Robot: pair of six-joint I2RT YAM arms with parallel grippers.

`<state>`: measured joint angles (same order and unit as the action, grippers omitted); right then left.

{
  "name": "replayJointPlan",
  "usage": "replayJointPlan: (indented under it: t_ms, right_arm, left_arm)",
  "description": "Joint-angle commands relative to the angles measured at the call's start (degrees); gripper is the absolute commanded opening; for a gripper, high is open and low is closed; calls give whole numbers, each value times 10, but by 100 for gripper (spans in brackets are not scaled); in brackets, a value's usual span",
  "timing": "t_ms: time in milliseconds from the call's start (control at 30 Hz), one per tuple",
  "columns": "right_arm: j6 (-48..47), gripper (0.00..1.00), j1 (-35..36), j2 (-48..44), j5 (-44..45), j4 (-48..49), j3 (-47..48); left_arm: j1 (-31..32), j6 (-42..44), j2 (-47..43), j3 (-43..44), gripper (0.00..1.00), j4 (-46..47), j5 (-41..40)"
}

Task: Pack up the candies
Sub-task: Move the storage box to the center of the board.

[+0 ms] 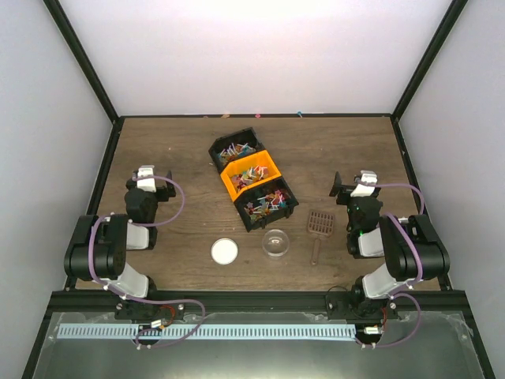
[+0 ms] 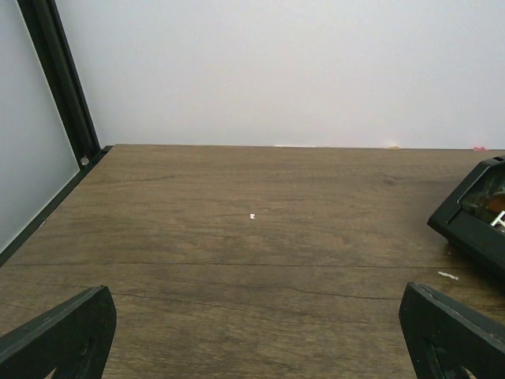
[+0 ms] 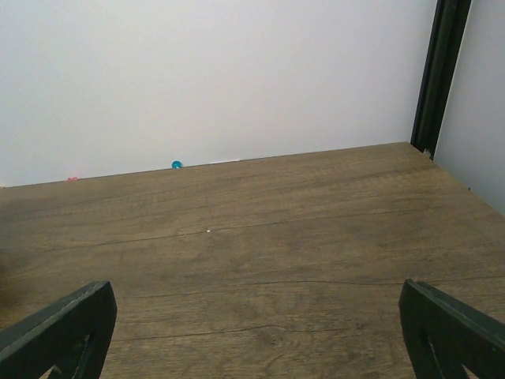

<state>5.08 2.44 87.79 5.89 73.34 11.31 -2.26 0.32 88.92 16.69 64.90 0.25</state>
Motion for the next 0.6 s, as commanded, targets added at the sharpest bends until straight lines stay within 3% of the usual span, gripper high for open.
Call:
replayJointPlan:
  t_ms: [0, 200, 300, 367, 433, 567]
  right_arm:
    - [-8, 100, -3, 5, 10, 18, 8]
    - [-7, 100, -3, 4, 10, 16, 9]
    - [-12, 100, -3, -12, 2, -8, 17]
    - [-1, 100, -3, -76, -5, -170, 66]
    - [28, 100, -3, -115, 11, -330, 147]
    - [37, 100, -3, -150, -104, -473, 253]
  left_arm:
    - [2, 7, 5, 0, 100, 15, 5]
    - [3, 32, -11, -1, 100, 3, 59]
    - [8, 59, -77, 31, 100, -108, 109]
    - [20, 50, -121, 93, 100, -232, 111]
    - [46, 20, -138, 160, 100, -367, 56]
    - [116, 138, -111, 283, 100, -557, 106]
